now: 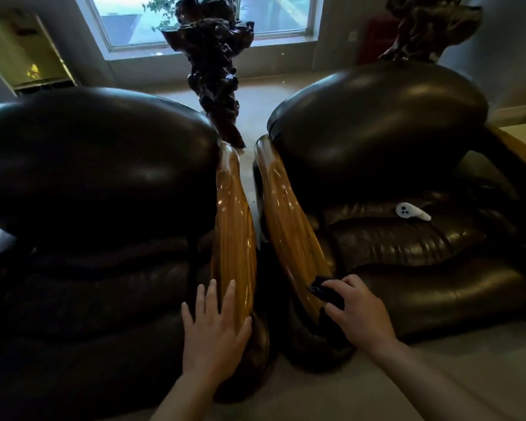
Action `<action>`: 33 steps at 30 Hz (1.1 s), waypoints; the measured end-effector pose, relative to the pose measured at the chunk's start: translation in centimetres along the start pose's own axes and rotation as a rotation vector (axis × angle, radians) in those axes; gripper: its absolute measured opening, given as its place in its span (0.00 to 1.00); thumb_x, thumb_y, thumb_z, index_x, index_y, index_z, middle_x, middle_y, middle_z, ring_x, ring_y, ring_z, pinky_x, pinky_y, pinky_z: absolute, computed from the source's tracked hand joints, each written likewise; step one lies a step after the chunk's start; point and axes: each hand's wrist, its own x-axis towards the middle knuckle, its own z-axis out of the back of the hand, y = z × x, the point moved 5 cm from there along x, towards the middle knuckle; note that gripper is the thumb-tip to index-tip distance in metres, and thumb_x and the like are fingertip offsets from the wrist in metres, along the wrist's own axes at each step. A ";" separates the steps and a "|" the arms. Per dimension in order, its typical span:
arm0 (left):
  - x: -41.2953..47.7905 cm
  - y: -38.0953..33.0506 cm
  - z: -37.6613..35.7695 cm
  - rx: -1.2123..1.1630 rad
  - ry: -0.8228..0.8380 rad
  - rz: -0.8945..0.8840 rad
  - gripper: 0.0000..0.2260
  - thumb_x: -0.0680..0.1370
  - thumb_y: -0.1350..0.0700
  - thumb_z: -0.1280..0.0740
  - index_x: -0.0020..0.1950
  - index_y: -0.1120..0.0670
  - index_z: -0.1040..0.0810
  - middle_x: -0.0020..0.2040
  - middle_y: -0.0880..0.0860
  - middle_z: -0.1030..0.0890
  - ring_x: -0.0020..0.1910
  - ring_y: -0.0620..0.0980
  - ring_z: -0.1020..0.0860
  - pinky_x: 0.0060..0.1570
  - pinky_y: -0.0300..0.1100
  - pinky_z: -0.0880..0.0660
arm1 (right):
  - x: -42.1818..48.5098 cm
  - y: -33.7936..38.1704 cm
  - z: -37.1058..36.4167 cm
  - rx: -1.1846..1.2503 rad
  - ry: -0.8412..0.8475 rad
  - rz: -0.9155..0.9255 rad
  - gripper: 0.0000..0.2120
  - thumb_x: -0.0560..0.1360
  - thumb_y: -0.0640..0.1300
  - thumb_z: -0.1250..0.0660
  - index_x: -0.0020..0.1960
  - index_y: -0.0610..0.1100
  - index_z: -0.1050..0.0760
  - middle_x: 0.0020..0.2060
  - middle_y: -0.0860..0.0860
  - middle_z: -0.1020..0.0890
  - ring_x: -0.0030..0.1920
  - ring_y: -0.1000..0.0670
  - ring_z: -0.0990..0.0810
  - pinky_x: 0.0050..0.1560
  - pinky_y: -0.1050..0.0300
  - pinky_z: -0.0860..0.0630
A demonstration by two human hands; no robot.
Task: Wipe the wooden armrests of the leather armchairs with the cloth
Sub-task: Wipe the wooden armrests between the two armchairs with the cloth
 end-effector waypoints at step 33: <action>26.5 2.7 -15.2 -0.174 -0.343 0.010 0.29 0.79 0.43 0.47 0.79 0.49 0.45 0.80 0.51 0.46 0.79 0.49 0.51 0.77 0.50 0.56 | 27.2 -8.7 -15.0 -0.015 -0.236 0.152 0.28 0.79 0.55 0.38 0.76 0.50 0.36 0.78 0.49 0.38 0.79 0.46 0.46 0.75 0.40 0.38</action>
